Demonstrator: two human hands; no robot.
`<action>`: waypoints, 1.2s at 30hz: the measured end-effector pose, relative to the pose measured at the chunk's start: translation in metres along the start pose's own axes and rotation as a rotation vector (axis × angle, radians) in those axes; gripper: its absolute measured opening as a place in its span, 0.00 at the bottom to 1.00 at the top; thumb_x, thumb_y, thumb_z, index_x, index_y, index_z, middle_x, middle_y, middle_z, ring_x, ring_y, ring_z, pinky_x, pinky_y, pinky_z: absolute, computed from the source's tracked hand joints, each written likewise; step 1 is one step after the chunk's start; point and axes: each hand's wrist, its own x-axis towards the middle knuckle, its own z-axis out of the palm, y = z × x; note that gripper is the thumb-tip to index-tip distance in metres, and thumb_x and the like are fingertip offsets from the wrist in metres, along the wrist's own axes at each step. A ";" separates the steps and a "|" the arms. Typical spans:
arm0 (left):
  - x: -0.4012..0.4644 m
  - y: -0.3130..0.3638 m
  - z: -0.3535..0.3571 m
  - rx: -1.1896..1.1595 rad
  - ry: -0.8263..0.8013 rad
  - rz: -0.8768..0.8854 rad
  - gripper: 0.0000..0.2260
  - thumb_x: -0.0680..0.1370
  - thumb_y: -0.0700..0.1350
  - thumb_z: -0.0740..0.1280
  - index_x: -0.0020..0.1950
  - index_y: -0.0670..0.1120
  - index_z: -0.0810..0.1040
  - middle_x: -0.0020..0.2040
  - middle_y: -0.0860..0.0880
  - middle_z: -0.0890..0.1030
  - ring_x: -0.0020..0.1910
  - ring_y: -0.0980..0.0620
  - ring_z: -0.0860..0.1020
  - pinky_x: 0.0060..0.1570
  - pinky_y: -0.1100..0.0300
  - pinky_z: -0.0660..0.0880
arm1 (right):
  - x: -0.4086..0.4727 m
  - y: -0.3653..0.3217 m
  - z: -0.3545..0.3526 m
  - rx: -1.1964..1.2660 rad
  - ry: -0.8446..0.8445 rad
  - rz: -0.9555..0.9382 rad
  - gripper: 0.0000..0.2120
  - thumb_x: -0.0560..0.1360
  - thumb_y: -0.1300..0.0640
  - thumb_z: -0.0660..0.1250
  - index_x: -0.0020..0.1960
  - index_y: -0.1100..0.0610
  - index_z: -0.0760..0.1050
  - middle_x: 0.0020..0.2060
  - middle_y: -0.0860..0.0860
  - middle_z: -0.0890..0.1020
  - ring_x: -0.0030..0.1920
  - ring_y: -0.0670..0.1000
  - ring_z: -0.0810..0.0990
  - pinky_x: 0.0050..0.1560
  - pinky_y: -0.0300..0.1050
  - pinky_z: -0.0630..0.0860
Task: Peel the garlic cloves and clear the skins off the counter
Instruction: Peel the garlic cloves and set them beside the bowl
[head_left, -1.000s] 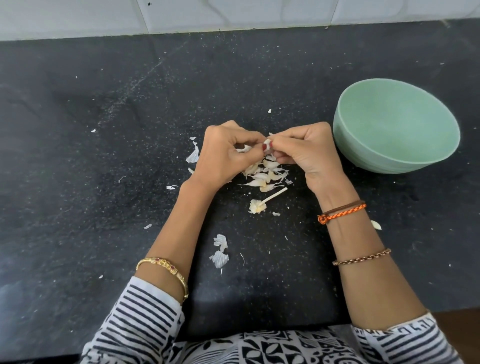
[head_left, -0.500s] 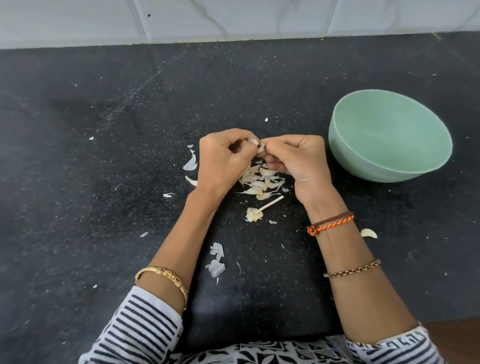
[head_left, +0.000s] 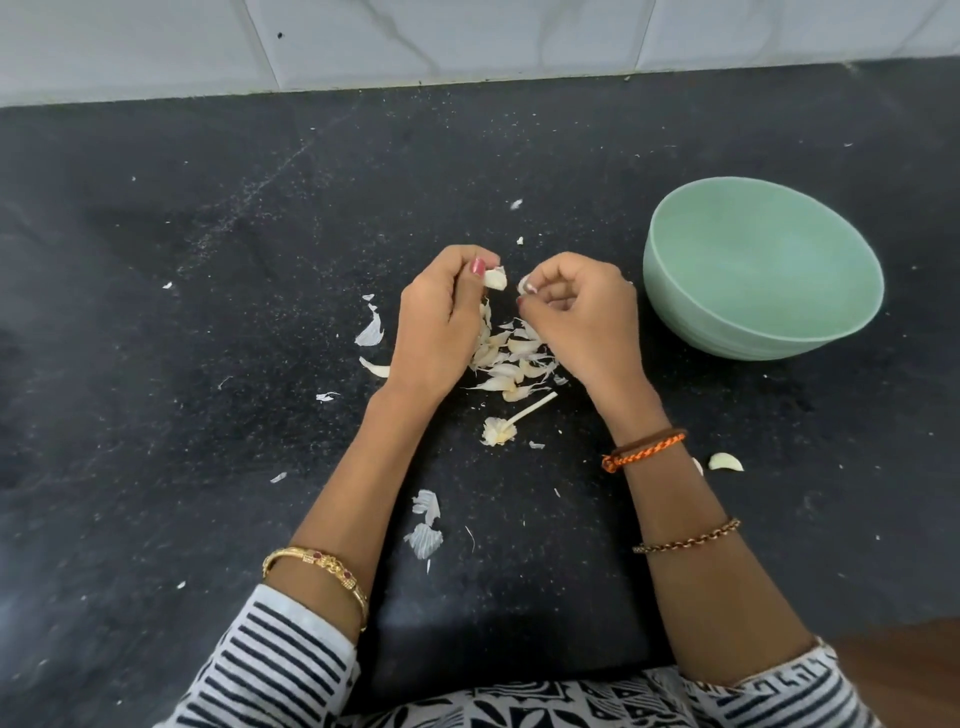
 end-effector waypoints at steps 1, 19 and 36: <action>0.001 -0.002 -0.001 0.028 -0.004 0.022 0.09 0.81 0.39 0.57 0.51 0.42 0.77 0.30 0.48 0.73 0.24 0.60 0.66 0.28 0.71 0.62 | 0.000 0.001 0.001 -0.056 -0.019 -0.035 0.06 0.70 0.63 0.69 0.40 0.52 0.79 0.31 0.43 0.78 0.33 0.41 0.76 0.42 0.37 0.76; 0.002 -0.006 -0.003 -0.005 -0.019 0.064 0.08 0.76 0.46 0.64 0.43 0.44 0.80 0.33 0.52 0.78 0.31 0.61 0.71 0.34 0.67 0.69 | 0.001 0.003 0.004 0.309 0.015 -0.064 0.06 0.69 0.65 0.73 0.46 0.60 0.82 0.38 0.51 0.84 0.40 0.47 0.84 0.45 0.40 0.80; 0.000 -0.003 0.002 0.047 -0.003 0.046 0.17 0.77 0.44 0.61 0.30 0.50 0.63 0.26 0.56 0.64 0.27 0.60 0.62 0.30 0.66 0.60 | -0.006 0.002 0.011 0.089 0.083 -0.197 0.09 0.68 0.69 0.71 0.44 0.58 0.83 0.33 0.44 0.80 0.36 0.40 0.80 0.41 0.40 0.79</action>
